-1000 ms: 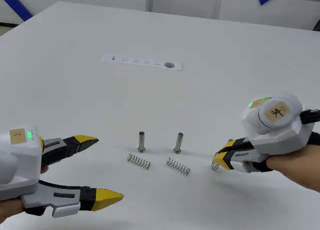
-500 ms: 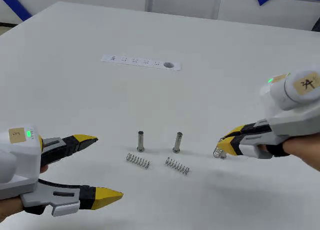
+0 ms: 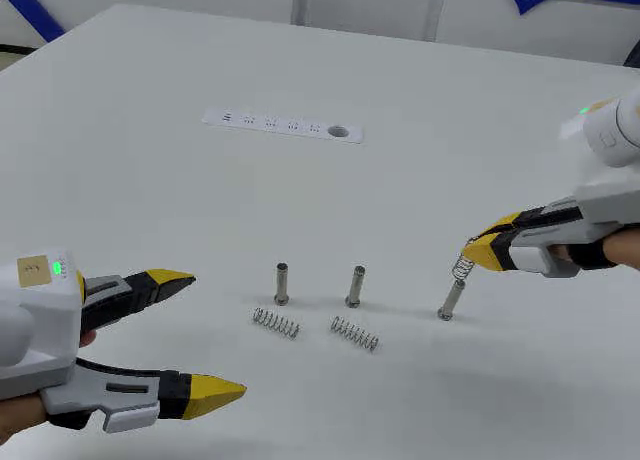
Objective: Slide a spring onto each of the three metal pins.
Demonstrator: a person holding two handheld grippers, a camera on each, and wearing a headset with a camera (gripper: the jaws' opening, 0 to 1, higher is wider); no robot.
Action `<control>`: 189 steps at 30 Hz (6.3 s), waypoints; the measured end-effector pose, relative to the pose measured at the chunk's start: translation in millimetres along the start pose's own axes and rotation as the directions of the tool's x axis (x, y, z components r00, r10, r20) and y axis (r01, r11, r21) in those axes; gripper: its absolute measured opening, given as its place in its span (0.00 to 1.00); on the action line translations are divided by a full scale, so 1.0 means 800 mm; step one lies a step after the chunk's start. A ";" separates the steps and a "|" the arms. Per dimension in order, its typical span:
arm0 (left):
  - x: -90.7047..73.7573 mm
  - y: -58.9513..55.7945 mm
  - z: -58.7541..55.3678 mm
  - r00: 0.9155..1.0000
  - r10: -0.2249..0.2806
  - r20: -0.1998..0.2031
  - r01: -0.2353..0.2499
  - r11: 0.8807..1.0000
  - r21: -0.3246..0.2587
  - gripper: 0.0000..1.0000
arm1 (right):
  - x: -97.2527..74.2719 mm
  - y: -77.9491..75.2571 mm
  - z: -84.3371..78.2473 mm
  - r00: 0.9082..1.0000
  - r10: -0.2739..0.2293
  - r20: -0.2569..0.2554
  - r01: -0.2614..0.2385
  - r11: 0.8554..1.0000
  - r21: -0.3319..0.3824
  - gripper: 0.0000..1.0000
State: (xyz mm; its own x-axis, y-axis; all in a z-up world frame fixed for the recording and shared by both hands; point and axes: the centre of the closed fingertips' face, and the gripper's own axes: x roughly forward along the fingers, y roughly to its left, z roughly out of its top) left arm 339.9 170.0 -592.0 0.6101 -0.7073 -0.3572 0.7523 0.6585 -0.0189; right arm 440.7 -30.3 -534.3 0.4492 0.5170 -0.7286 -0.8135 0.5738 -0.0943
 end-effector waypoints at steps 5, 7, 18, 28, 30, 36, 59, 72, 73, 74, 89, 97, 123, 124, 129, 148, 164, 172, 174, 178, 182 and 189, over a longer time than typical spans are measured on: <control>-0.001 0.001 -0.001 1.000 0.003 0.001 -0.003 1.000 -0.003 0.81 | 0.006 -0.010 -0.006 1.000 -0.016 -0.021 0.016 1.000 0.013 0.11; -0.001 0.001 -0.002 1.000 0.004 0.001 -0.004 1.000 -0.005 0.81 | 0.010 -0.011 -0.009 1.000 -0.013 -0.024 0.013 1.000 0.021 0.11; -0.001 0.002 -0.004 1.000 0.006 -0.003 -0.006 1.000 -0.011 0.81 | 0.024 -0.016 -0.020 0.999 -0.002 -0.037 0.004 0.999 0.043 0.11; 0.000 -0.001 -0.008 1.000 0.004 -0.011 -0.004 1.000 -0.019 0.81 | 0.033 -0.020 -0.029 0.999 0.007 -0.048 -0.004 0.998 0.055 0.11; -0.001 -0.001 -0.009 1.000 0.005 -0.013 -0.005 1.000 -0.020 0.81 | 0.034 -0.020 -0.029 0.999 0.008 -0.046 -0.006 0.998 0.056 0.11; -0.001 -0.001 -0.011 1.000 0.004 -0.019 -0.004 1.000 -0.020 0.81 | 0.040 -0.018 -0.034 0.999 0.012 -0.050 -0.010 0.998 0.059 0.11; -0.002 -0.003 -0.012 1.000 0.005 -0.028 -0.005 1.000 -0.021 0.80 | 0.070 -0.012 -0.063 0.995 0.032 -0.091 -0.025 0.997 0.078 0.11; -0.001 -0.005 -0.013 1.000 0.003 -0.020 -0.004 1.000 -0.024 0.80 | 0.078 -0.012 -0.073 0.994 0.035 -0.103 -0.026 0.996 0.087 0.12; -0.001 -0.005 -0.012 1.000 0.003 -0.020 -0.004 1.000 -0.024 0.80 | 0.078 -0.013 -0.073 0.994 0.034 -0.103 -0.025 0.996 0.086 0.12; -0.001 -0.004 -0.012 1.000 0.004 -0.020 -0.004 1.000 -0.024 0.80 | 0.078 -0.012 -0.073 0.994 0.034 -0.103 -0.025 0.996 0.084 0.12; 0.001 -0.002 -0.012 1.000 -0.002 -0.015 0.002 1.000 -0.024 0.80 | 0.075 -0.010 -0.080 0.994 0.028 -0.102 -0.021 0.997 0.068 0.16; 0.003 -0.002 -0.010 1.000 -0.008 -0.014 0.008 1.000 -0.019 0.80 | 0.073 0.005 -0.090 0.993 0.042 -0.109 -0.033 0.996 0.080 0.16; -0.001 -0.004 -0.006 1.000 0.003 -0.022 -0.003 1.000 -0.010 0.79 | 0.095 0.079 -0.071 0.980 0.171 -0.105 -0.173 0.985 -0.008 0.16; -0.001 -0.004 -0.006 1.000 0.003 -0.022 -0.003 1.000 -0.010 0.79 | 0.097 0.082 -0.070 0.979 0.176 -0.107 -0.178 0.984 -0.011 0.16; 0.000 -0.007 -0.006 1.000 -0.002 -0.024 0.002 1.000 -0.008 0.79 | 0.106 0.099 -0.065 0.972 0.204 -0.117 -0.210 0.977 -0.047 0.16; -0.004 -0.003 -0.011 1.000 0.010 -0.016 -0.010 1.000 -0.018 0.78 | 0.138 0.118 -0.070 0.963 0.216 -0.159 -0.231 0.969 -0.084 0.16; -0.004 -0.002 -0.009 1.000 0.007 -0.011 -0.007 1.000 -0.020 0.78 | 0.131 0.113 -0.068 0.969 0.194 -0.154 -0.211 0.972 -0.100 0.11; -0.002 -0.006 -0.010 1.000 -0.001 -0.019 0.000 1.000 -0.018 0.78 | 0.110 0.104 -0.045 0.977 0.173 -0.124 -0.190 0.971 -0.142 0.11; -0.001 -0.006 -0.009 1.000 -0.001 -0.019 0.001 1.000 -0.016 0.78 | 0.106 0.100 -0.039 0.979 0.167 -0.119 -0.184 0.971 -0.151 0.11; 0.000 -0.006 -0.005 1.000 0.001 -0.012 -0.001 1.000 -0.015 0.78 | 0.100 0.094 -0.029 0.981 0.161 -0.110 -0.178 0.971 -0.162 0.11; 0.000 -0.008 -0.004 1.000 0.000 -0.011 0.000 1.000 -0.013 0.78 | 0.097 0.093 -0.027 0.981 0.163 -0.109 -0.179 0.971 -0.160 0.11; -0.001 -0.009 -0.007 1.000 -0.002 -0.016 0.001 1.000 -0.015 0.77 | 0.089 0.094 -0.023 0.979 0.168 -0.116 -0.185 0.969 -0.164 0.11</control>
State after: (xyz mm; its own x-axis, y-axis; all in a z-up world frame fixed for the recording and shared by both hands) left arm 332.8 167.1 -596.7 0.6048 -0.7041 -0.3721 0.7495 0.6612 -0.0331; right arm 404.7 38.0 -606.0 0.2605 0.5286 -0.8079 -0.9319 0.3563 -0.0673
